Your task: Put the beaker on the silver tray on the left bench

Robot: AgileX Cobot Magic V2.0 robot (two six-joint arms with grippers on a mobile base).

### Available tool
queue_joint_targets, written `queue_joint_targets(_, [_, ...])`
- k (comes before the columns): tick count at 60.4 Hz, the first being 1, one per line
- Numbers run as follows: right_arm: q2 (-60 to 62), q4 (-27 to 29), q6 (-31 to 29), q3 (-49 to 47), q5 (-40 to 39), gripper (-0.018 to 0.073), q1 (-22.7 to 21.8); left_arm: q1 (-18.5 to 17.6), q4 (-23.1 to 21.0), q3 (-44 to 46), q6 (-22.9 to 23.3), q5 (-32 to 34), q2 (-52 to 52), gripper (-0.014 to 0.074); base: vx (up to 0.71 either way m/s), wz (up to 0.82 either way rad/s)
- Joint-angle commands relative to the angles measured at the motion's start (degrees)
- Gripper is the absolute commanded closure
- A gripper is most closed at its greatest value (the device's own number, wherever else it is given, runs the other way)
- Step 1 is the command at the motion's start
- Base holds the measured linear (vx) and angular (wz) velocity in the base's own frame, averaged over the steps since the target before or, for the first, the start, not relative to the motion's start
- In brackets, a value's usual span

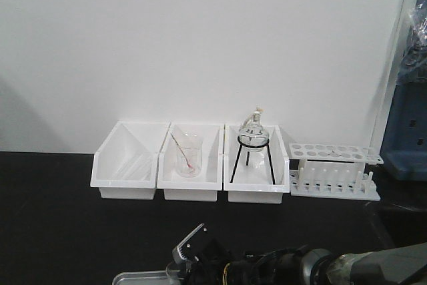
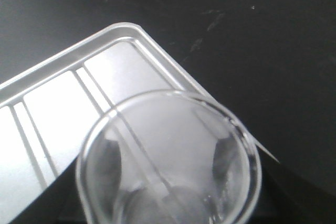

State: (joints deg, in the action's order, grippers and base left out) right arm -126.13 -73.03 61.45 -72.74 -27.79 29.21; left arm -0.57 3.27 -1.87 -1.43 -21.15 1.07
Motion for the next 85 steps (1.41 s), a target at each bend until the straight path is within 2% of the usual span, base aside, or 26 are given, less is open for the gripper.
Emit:
queue_joint_targets(1, [2.78,0.50,-0.11,-1.30,-3.73,0.0049,-0.07,-0.31,-0.17,-1.13,0.10,4.66,0.42,0.0595,0.00,0.00])
queue_joint_targets(11, [2.78,-0.97,-0.11,-1.30,-8.01,-0.0022,-0.12,-0.31,-0.17,-1.13,0.10,4.66,0.42,0.0595,0.00,0.00])
queue_joint_targets(20, [2.91,-1.40,-0.11,-1.30,-10.31,-0.0023,-0.12,-0.31,-0.17,-1.13,0.10,4.66,0.42,0.0595,0.00,0.00])
queue_joint_targets(51, [10.71,-1.40,-2.53,-1.30,-8.63,-0.0005,-0.23,-0.31,-0.17,-1.13,0.10,4.66,0.42,0.0595,0.00,0.00])
queue_joint_targets(69, [26.02,-1.76,0.76,-1.12,-6.36,-0.0003,-0.23,-0.31,-0.17,-1.13,0.10,4.66,0.42,0.0595,0.00,0.00])
queue_joint_targets(79, [35.33,-7.52,4.66,-1.12,-4.47,-0.0002,-0.23,-0.31,-0.17,-1.13,0.10,4.66,0.42,0.0595,0.00,0.00])
queue_joint_targets(85, [39.36,-8.96,5.60,-1.12,-4.58,-0.0002,-0.23,-0.31,-0.17,-1.13,0.10,4.66,0.42,0.0595,0.00,0.00])
